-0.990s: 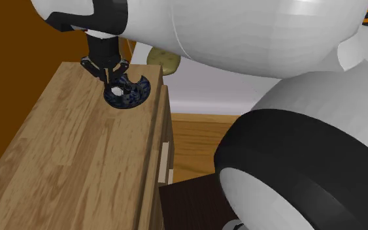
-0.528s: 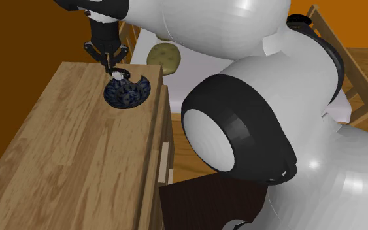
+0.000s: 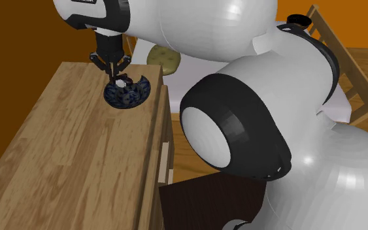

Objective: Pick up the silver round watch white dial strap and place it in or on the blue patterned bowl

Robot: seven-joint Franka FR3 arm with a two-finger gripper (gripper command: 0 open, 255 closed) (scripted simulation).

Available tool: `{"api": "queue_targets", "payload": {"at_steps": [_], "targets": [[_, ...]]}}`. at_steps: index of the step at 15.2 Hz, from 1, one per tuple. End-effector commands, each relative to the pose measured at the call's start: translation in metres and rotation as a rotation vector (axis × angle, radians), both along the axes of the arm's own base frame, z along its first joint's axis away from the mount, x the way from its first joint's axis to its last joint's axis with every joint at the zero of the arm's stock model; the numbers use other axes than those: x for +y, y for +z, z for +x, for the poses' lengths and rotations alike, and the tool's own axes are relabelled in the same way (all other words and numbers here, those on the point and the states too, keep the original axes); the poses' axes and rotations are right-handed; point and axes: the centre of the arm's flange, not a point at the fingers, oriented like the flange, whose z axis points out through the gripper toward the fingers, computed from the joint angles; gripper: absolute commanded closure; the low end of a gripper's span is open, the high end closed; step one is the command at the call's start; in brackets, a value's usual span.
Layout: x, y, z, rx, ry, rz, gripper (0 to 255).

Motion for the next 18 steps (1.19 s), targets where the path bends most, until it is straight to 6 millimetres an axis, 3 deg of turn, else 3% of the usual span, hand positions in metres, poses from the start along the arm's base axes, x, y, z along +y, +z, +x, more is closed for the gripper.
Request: {"api": "queue_targets", "payload": {"at_steps": [1, 6, 14, 15, 18], "targets": [[0.000, -0.011, 0.000, -0.001, 0.000, 0.000, 255], [0.000, -0.039, 0.000, -0.001, 0.000, 0.000, 255], [0.000, -0.039, 0.000, -0.001, 0.000, 0.000, 255], [0.000, -0.039, 0.000, -0.001, 0.000, 0.000, 0], [0.000, -0.039, 0.000, -0.001, 0.000, 0.000, 0]]}}
